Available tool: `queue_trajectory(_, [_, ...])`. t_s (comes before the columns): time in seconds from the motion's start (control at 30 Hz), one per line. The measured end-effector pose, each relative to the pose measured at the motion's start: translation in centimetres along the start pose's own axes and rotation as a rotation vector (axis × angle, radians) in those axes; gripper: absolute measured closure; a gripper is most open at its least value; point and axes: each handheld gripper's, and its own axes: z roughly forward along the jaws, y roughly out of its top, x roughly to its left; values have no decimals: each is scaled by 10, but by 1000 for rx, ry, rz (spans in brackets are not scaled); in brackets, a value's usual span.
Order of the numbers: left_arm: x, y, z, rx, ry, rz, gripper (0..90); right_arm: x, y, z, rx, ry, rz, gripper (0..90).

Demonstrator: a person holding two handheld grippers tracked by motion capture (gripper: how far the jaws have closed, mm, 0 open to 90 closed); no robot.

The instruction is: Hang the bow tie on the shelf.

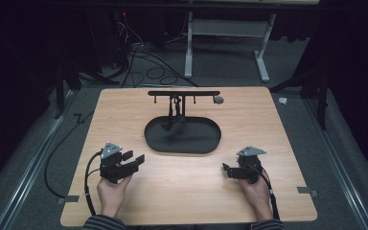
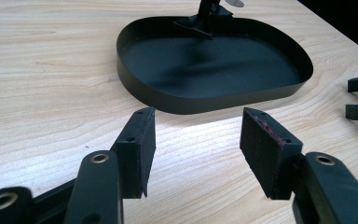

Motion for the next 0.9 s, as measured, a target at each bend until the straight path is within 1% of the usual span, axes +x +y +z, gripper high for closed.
queue_trajectory(0.1, [1,-3,2,-1,-6,-16,458,0,0,0,0,1,0,204])
queue_trajectory(0.27, [-3,-7,6,18,-15,-10,458,0,0,0,0,1,-1,203])
queue_trajectory(0.4, [-4,-9,9,20,-17,-13,457,0,0,0,0,1,-1,204])
queue_trajectory(0.5, [-4,-11,12,31,-20,-17,457,0,0,0,0,0,0,203])
queue_trajectory(0.73, [-4,-14,15,32,-17,-20,456,0,0,0,0,0,0,204])
queue_trajectory(0.8, [-3,-16,18,46,-15,-19,456,0,0,0,0,0,0,204])
queue_trajectory(0.9, [-3,-16,20,53,-7,-12,456,0,0,0,0,0,0,204])
